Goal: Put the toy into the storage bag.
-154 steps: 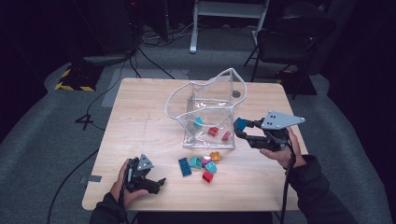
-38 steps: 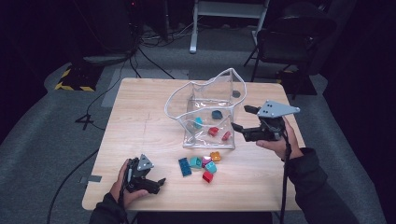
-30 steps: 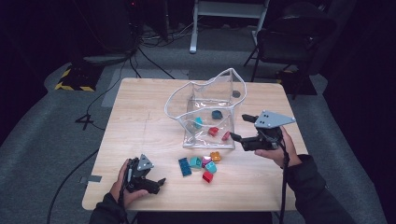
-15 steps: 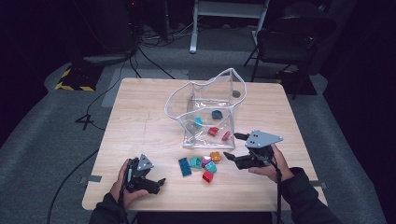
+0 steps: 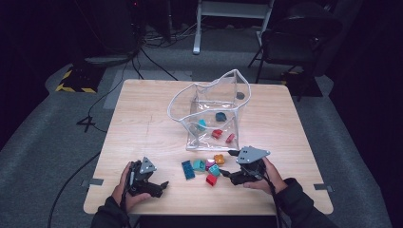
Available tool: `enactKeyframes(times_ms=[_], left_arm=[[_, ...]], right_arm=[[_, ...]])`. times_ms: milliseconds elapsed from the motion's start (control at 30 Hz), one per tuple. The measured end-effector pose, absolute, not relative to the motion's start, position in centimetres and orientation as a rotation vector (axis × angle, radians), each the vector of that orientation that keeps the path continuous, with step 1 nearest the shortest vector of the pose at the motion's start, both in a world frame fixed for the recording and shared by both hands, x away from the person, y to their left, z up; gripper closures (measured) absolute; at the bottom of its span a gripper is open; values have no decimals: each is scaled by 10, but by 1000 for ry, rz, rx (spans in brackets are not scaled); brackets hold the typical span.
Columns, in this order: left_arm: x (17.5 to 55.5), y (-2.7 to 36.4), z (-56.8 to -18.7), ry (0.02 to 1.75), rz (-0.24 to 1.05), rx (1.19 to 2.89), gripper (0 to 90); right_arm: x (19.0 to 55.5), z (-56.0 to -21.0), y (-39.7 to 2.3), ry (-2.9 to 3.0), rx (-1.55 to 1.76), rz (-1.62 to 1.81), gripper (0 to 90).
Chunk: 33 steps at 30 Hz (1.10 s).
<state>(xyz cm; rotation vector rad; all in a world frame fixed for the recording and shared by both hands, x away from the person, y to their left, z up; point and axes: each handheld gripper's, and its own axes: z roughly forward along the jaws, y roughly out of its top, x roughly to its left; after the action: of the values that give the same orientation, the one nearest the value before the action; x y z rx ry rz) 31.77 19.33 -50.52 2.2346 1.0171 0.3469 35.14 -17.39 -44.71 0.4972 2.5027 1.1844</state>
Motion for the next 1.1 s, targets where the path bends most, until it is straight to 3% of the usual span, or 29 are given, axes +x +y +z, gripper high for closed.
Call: enactKeyframes(times_ms=[433, 1100], left_arm=[[318, 193, -505, 1017, 347, 2234, 2], [318, 193, -505, 1017, 347, 2234, 2]], right_arm=[[351, -473, -157, 2568, 497, 1159, 255], [343, -471, -154, 2545, 519, 1268, 281]])
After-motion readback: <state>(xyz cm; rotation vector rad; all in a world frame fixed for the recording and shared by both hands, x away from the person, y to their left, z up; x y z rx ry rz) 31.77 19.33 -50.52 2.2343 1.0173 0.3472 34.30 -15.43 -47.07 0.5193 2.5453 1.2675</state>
